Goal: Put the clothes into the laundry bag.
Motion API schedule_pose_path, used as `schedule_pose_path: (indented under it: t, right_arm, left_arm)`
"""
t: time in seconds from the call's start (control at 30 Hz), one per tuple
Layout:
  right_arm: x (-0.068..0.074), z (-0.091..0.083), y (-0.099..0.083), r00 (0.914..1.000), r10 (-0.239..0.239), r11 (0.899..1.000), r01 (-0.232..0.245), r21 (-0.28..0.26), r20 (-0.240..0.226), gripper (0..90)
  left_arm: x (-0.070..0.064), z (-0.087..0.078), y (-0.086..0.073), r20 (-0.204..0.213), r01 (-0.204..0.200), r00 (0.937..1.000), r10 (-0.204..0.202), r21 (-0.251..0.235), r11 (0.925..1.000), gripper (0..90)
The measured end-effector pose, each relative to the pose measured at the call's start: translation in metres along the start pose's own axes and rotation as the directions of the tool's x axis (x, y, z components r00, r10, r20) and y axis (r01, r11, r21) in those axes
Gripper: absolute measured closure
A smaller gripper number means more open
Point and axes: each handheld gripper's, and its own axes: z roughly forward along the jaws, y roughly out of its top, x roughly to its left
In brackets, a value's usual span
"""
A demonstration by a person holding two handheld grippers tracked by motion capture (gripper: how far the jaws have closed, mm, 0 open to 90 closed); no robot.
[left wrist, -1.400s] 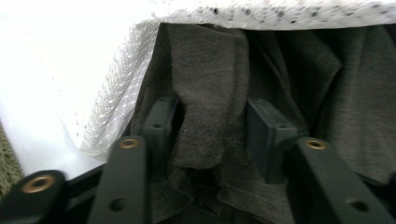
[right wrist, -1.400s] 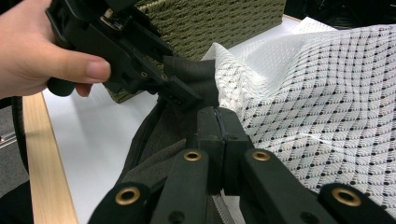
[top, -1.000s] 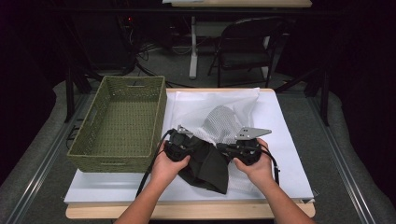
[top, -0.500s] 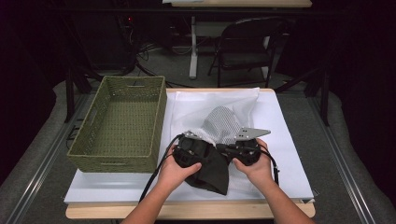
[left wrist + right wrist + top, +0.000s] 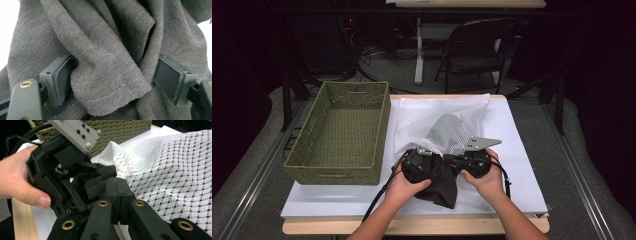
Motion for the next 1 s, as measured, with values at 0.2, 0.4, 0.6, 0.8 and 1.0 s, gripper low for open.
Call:
schedule_pose_path:
  t: [0.2,0.4,0.6,0.8,1.0]
  right_arm:
    - [0.0011,0.0011,-0.0003,1.0,0.001,1.0,-0.001,0.004,-0.003,90.0]
    - [0.0027,0.0025,-0.0009,1.0,-0.009,1.0,0.009,0.009,-0.003,90.0]
    - [0.0029,0.0025,-0.0012,0.9999,-0.01,1.0,0.01,0.009,-0.004,90.0]
    - [0.0043,0.0034,-0.0013,0.9999,-0.008,1.0,0.008,0.013,-0.008,90.0]
    - [0.0058,0.0049,-0.0018,0.9997,-0.017,1.0,0.017,0.018,-0.017,90.0]
  left_arm:
    - [-0.0027,0.0041,-0.0006,-0.037,-0.024,0.999,0.024,0.011,0.9997,23.7]
    - [-0.0092,0.0067,-0.0003,-0.118,-0.06,0.9911,0.062,0.02,0.998,36.0]
    - [-0.0056,0.0054,0.0011,-0.11,-0.056,0.9923,0.058,0.018,0.9983,40.0]
    - [-0.0104,0.0066,0.0027,-0.13,-0.038,0.991,0.035,-0.023,0.999,54.5]
    - [-0.0075,0.0051,0.0071,-0.078,-0.008,0.997,0.005,-0.038,0.9992,78.1]
